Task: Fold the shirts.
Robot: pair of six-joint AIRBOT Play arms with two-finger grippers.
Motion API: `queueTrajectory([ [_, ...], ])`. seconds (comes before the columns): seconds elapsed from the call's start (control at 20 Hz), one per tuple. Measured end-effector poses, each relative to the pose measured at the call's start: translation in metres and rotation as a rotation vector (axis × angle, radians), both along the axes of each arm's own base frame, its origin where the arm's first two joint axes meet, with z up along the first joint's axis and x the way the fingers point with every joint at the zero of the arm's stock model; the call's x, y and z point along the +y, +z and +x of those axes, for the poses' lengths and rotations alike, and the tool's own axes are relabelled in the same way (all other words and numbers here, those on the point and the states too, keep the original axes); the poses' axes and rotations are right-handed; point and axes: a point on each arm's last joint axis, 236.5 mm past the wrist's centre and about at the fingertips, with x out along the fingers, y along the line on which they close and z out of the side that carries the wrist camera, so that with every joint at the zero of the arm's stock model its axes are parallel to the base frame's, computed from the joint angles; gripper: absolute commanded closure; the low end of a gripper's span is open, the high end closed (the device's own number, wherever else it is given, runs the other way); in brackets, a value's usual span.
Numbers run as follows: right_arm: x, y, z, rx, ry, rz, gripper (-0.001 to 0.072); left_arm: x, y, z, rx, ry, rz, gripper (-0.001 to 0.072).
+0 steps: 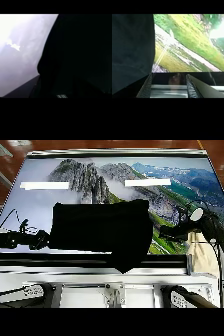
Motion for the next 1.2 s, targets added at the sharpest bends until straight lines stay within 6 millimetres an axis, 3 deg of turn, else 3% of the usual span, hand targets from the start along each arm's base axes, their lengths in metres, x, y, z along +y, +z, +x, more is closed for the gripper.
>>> queueTrajectory([
  [0.1, 0.003, -0.001, -0.003, 0.007, -0.008, 0.013, 0.0158, -0.002, -0.004, 0.0, 0.0, 0.004, 0.005, 0.0652],
  [0.25, 0.018, -0.011, -0.018, 0.053, -0.028, 0.069, 0.0157, -0.009, -0.003, 0.001, -0.008, -0.008, -0.019, 0.0661],
  [0.6, 0.084, -0.037, -0.048, 0.092, 0.016, 0.185, 0.0157, -0.021, 0.022, 0.004, -0.077, -0.055, -0.053, 0.0661],
  [0.8, 0.093, -0.046, -0.055, 0.097, 0.016, 0.179, 0.0159, -0.021, 0.038, 0.007, -0.123, -0.066, -0.036, 0.0661],
  [1.0, 0.1, -0.052, -0.049, 0.069, -0.018, 0.165, 0.0221, -0.022, 0.046, 0.009, -0.152, -0.072, -0.029, 0.0661],
  [1.05, 0.104, -0.055, -0.049, 0.07, -0.017, 0.16, 0.0316, -0.022, 0.047, 0.01, -0.158, -0.072, -0.029, 0.066],
  [1.1, 0.109, -0.057, -0.05, 0.068, -0.009, 0.157, 0.0604, -0.022, 0.048, 0.01, -0.162, -0.073, -0.03, 0.0661],
  [1.15, 0.114, -0.058, -0.051, 0.065, 0.003, 0.155, 0.065, -0.022, 0.049, 0.011, -0.166, -0.075, -0.03, 0.0661],
  [1.2, 0.119, -0.057, -0.052, 0.063, 0.008, 0.154, 0.065, -0.022, 0.05, 0.011, -0.173, -0.08, -0.027, 0.0662],
])
